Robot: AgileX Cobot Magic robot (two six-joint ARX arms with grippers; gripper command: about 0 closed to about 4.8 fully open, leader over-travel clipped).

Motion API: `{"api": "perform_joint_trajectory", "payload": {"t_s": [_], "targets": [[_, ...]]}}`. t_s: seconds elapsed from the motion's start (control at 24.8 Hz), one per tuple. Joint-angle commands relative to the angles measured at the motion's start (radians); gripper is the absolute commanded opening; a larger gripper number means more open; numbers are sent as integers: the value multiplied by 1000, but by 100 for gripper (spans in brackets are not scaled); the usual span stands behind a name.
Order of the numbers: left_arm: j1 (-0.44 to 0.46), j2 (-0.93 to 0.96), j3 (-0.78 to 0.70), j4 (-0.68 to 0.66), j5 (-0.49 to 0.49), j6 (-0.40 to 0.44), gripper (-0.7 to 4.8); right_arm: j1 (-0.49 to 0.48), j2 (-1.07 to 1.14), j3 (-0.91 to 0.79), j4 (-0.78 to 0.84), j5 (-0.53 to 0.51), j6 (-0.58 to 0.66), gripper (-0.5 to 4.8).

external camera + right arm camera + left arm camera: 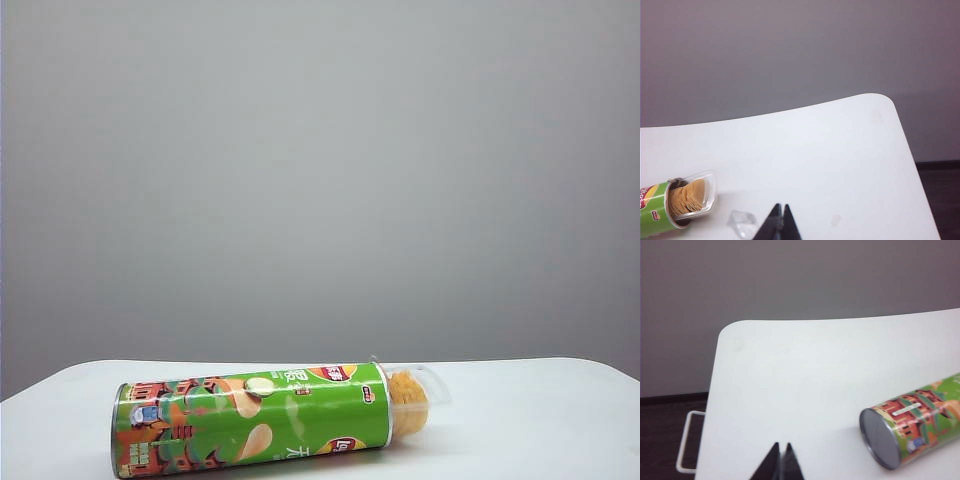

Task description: Pick up the green tub of chips from the desk, pull out the transparent container with the chips inside partially, and then place the chips back on the desk.

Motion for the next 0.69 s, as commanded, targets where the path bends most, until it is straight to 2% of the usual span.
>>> {"api": "perform_joint_trajectory", "payload": {"t_s": [0.04, 0.08, 0.69], "targets": [[1, 0, 0, -11, 41, -5, 8, 0, -1, -6, 6, 3, -3, -1], [1, 0, 0, -11, 36, -5, 26, 1, -1, -6, 6, 4, -3, -1], [1, 0, 0, -10, 34, 0, 26, 1, -1, -6, 6, 4, -3, -1]]}}
